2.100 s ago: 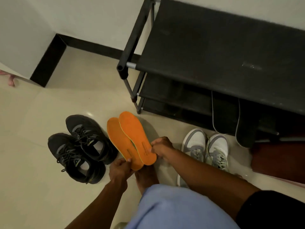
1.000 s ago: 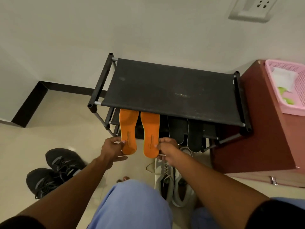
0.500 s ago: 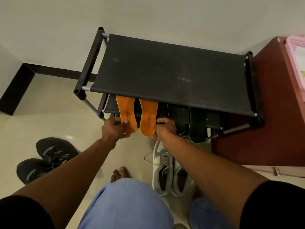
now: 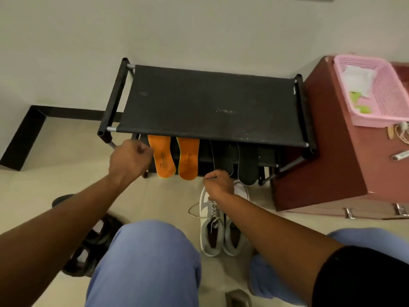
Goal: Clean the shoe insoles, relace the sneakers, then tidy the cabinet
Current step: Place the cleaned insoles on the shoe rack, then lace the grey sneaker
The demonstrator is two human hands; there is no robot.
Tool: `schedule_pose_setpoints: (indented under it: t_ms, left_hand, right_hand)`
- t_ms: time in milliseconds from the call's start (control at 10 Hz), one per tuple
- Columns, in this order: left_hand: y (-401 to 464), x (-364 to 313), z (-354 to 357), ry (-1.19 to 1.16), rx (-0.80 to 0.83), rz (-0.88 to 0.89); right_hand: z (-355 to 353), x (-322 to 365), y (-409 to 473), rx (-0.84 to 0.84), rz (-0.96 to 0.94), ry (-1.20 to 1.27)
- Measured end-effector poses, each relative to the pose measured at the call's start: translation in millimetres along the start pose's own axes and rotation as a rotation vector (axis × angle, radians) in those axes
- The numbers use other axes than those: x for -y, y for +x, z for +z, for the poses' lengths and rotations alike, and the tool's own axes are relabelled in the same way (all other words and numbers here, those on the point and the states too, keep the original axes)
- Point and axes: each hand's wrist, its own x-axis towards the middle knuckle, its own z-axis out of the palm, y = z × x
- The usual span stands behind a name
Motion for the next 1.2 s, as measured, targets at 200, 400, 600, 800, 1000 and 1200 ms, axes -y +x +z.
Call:
schedule_pose_setpoints:
  t_ms: [200, 400, 600, 800, 1000, 1200]
  left_hand:
    - [-19.4, -112.3, -21.4, 0.095, 0.674, 0.214]
    - [-55.6, -164.9, 64.6, 0.508, 0.715, 0.375]
    - [-101.5, -127.2, 168.6, 0.549, 0.688, 0.310]
    - [-132.2, -86.5, 242.7, 0.520, 0.851, 0.119]
    - [-126.9, -58.9, 286.3, 0.494, 0.837, 0.125]
    - [-116.4, -43.7, 317.5, 0.509, 0.829, 0.155]
  right_hand:
    - [-38.5, -15.5, -24.6, 0.018, -0.027, -0.067]
    - [-72.1, -34.0, -25.3, 0.097, 0.013, -0.181]
    - [-78.2, -89.2, -9.9, 0.080, 0.122, -0.227]
    - [-38.1, -232.2, 75.5, -0.030, 0.334, -0.345]
    - [-64.2, -204.2, 34.8, -0.092, 0.446, -0.558]
    - [-52.8, -253.7, 56.8, -0.132, 0.372, -0.475]
